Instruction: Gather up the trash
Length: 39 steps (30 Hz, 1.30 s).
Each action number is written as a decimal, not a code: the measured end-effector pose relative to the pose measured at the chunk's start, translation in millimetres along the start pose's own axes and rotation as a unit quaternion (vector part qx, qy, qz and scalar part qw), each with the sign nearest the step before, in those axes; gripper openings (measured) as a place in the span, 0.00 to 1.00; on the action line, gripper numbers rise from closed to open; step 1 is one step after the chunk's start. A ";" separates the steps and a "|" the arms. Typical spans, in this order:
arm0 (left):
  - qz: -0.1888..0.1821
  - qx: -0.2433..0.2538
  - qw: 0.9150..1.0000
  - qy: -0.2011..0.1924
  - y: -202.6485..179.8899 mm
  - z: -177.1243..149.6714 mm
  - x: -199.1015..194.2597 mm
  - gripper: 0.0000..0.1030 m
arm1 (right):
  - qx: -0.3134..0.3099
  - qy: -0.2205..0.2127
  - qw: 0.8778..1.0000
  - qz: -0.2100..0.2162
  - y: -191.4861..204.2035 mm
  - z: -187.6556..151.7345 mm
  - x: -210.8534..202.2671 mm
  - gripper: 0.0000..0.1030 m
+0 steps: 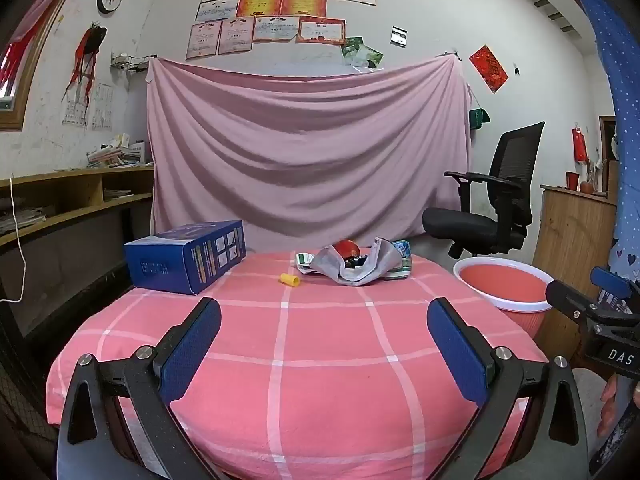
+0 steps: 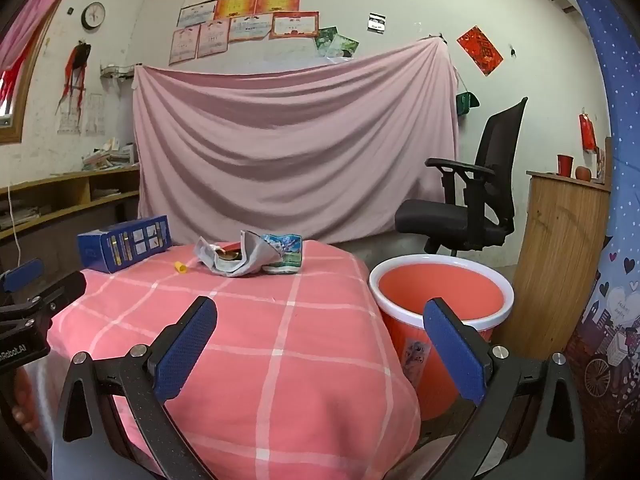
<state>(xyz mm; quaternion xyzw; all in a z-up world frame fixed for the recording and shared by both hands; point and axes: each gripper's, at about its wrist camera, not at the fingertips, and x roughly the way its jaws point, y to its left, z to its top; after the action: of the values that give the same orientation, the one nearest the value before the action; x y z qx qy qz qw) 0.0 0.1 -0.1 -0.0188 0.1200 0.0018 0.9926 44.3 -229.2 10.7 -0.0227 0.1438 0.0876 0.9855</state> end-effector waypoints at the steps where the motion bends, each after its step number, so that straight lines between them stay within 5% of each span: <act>1: 0.000 0.000 1.000 -0.003 0.1 -0.1 -0.3 0.98 | 0.000 0.001 1.000 0.000 0.0 -0.1 0.3 1.00; 39: 0.001 0.003 1.000 0.000 -0.1 0.2 -0.6 0.98 | 0.000 0.008 1.000 0.001 1.4 -3.6 3.3 1.00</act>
<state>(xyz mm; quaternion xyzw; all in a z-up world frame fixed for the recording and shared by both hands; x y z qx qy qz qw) -0.6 -0.1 0.3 -0.0155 0.1204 0.0021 0.9926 46.1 -227.5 6.3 -0.0230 0.1512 0.0882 0.9843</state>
